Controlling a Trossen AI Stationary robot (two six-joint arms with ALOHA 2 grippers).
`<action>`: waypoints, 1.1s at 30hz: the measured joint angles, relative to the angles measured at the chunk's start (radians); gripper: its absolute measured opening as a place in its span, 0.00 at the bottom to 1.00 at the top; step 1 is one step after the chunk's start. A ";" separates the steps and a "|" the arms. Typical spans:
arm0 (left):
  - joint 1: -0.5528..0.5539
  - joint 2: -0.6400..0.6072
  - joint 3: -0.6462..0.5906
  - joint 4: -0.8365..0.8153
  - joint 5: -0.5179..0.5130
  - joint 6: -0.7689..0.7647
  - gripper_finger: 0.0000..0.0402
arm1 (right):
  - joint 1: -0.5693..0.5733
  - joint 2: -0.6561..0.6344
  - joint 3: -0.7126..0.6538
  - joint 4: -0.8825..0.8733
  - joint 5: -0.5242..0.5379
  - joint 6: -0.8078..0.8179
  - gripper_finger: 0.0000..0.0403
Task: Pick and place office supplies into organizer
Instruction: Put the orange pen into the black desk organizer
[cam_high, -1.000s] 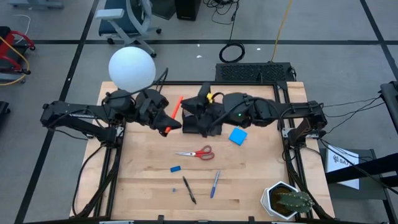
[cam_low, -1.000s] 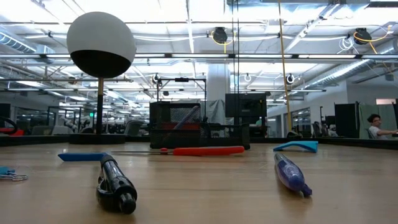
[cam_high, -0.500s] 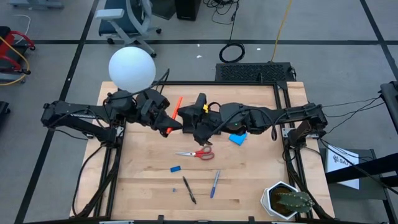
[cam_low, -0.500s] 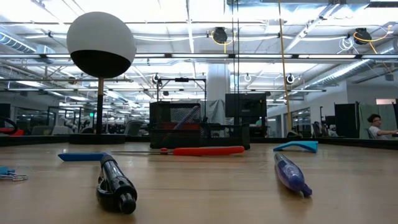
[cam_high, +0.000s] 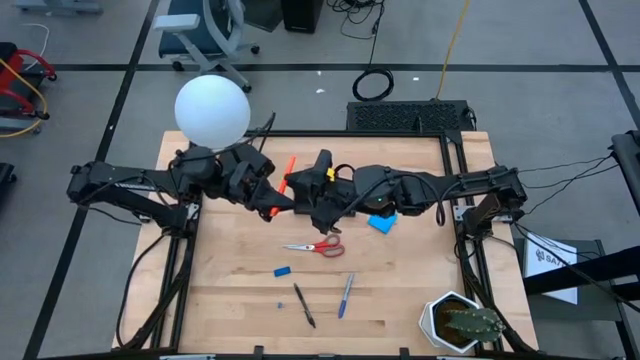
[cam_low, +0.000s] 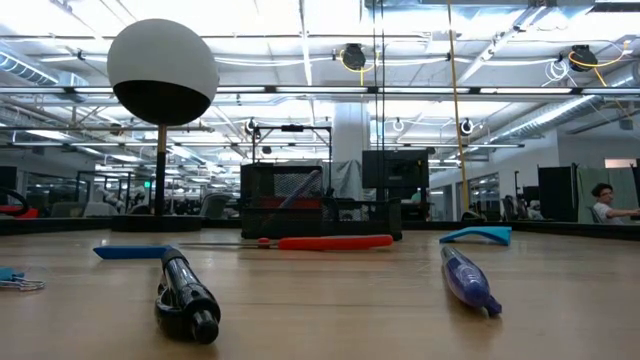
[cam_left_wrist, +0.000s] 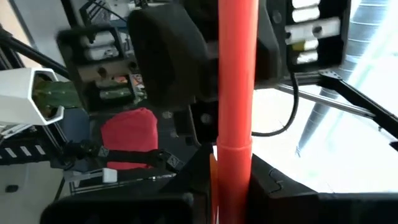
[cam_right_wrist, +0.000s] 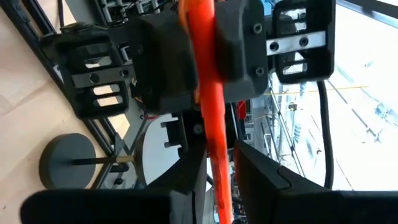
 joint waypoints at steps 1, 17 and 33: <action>-0.002 0.007 0.000 0.006 0.000 0.000 0.11 | -0.001 0.000 0.000 0.001 0.000 0.000 0.18; -0.011 0.042 -0.001 0.073 0.001 -0.007 0.11 | -0.007 0.029 0.000 0.025 0.016 0.075 0.15; 0.009 0.040 0.002 0.072 -0.006 0.076 0.27 | 0.001 0.032 0.000 0.016 0.041 0.192 0.06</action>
